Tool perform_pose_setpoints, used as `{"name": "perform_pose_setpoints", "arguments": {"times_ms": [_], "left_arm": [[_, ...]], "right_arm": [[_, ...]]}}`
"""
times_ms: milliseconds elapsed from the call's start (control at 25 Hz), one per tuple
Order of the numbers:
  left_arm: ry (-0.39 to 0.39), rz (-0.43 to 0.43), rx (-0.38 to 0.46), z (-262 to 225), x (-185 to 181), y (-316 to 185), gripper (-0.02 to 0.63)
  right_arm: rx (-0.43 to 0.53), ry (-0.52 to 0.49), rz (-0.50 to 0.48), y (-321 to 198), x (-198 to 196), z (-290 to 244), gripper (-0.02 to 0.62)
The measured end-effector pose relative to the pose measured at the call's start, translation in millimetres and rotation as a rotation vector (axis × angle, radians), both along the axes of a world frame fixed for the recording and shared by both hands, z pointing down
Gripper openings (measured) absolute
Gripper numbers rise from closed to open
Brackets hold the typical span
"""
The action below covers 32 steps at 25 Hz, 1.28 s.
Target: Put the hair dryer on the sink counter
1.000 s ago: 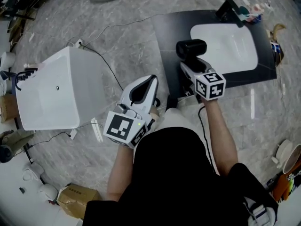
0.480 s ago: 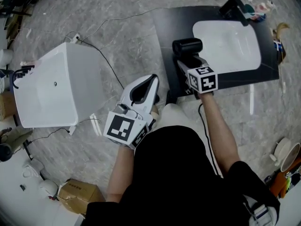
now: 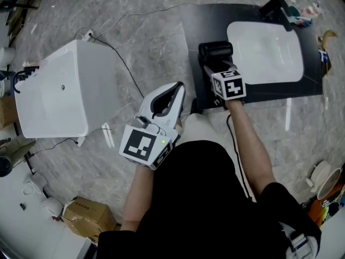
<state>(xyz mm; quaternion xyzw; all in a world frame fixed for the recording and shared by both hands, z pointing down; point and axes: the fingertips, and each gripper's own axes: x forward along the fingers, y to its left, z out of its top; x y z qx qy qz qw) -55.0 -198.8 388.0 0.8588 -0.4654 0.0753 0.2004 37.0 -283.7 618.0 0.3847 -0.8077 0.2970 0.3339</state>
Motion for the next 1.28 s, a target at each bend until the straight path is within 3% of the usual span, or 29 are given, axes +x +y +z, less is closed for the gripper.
{"name": "perform_pose_setpoints", "arguments": {"times_ms": [480,1280], "left_arm": [[-0.026,-0.053,-0.029,0.5,-14.5,1.9,-0.003],[-0.030,-0.047,-0.028,1.3,-11.8,16.1,-0.003]], "right_arm": [[-0.028,0.039,0.011,-4.7,-2.9,13.5,0.213],[-0.007,0.147,-0.005,-8.1,-10.3,23.3,0.219]]}}
